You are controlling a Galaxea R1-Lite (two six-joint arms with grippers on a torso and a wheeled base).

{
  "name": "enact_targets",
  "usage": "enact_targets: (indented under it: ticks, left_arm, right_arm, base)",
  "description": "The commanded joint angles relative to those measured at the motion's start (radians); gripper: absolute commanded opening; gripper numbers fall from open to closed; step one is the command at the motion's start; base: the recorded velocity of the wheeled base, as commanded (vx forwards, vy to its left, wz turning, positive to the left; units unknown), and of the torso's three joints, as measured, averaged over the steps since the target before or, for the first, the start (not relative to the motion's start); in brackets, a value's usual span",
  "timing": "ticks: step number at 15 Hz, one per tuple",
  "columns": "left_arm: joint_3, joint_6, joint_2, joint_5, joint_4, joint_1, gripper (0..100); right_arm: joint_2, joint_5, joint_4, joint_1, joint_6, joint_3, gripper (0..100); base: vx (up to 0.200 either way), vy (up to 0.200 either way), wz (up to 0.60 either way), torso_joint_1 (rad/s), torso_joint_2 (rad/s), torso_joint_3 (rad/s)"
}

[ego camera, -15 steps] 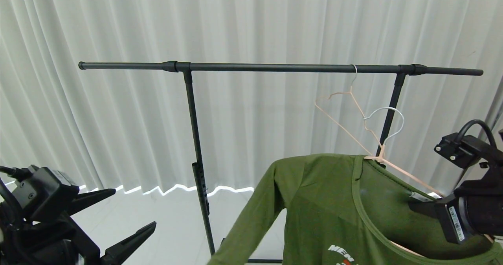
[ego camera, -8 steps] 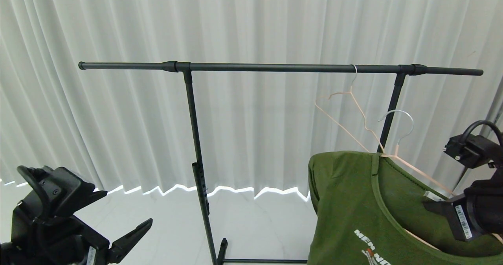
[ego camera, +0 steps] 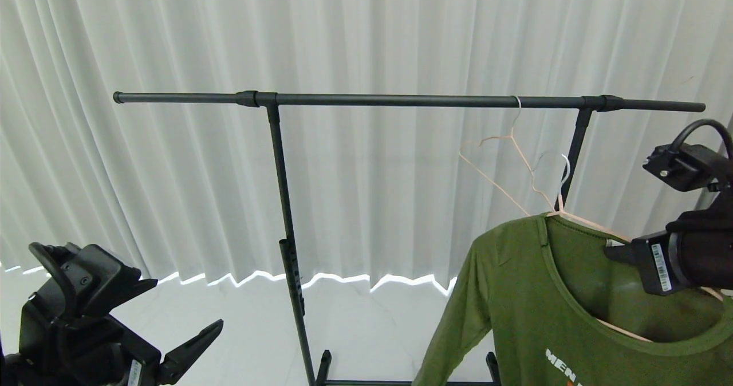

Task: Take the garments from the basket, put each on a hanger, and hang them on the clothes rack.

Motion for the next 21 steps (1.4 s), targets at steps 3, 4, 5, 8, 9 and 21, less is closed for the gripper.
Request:
enact_targets:
  ticks: [3, 4, 5, 8, 9, 21]
  left_arm:
    - [0.0, 0.0, 0.0, 0.0, 0.0, -0.002, 100]
    - [0.0, 0.0, 0.0, -0.001, -0.001, -0.002, 100]
    - [0.002, 0.0, 0.0, -0.001, 0.0, -0.002, 100]
    - [0.002, 0.0, 0.001, -0.003, 0.0, -0.011, 100]
    - [0.003, 0.0, 0.001, -0.003, 0.0, -0.012, 100]
    - [0.025, 0.0, -0.004, -0.003, 0.0, -0.031, 100]
  right_arm:
    - [0.038, 0.001, -0.002, 0.003, -0.001, -0.034, 0]
    - [0.04, 0.001, -0.002, 0.008, -0.001, -0.034, 0]
    - [0.041, 0.001, -0.002, 0.014, -0.001, -0.034, 0]
    - [0.041, 0.006, -0.026, 0.049, 0.004, -0.037, 0]
    - [0.043, 0.006, -0.055, 0.068, 0.015, -0.037, 0]
    - [0.17, 0.031, -0.296, 0.094, 0.016, -0.142, 0]
  base:
    - [0.2, 0.0, 0.0, 0.01, 0.01, -0.004]
    - [0.2, 0.0, 0.0, 0.002, 0.01, 0.002]
    - [0.2, 0.0, 0.0, -0.002, 0.01, 0.002]
    - [0.2, 0.0, 0.0, 0.002, 0.01, 0.001]
    - [0.2, 0.0, 0.0, 0.007, 0.0, -0.002]
    - [0.033, 0.0, 0.0, 0.0, 0.0, 0.001]
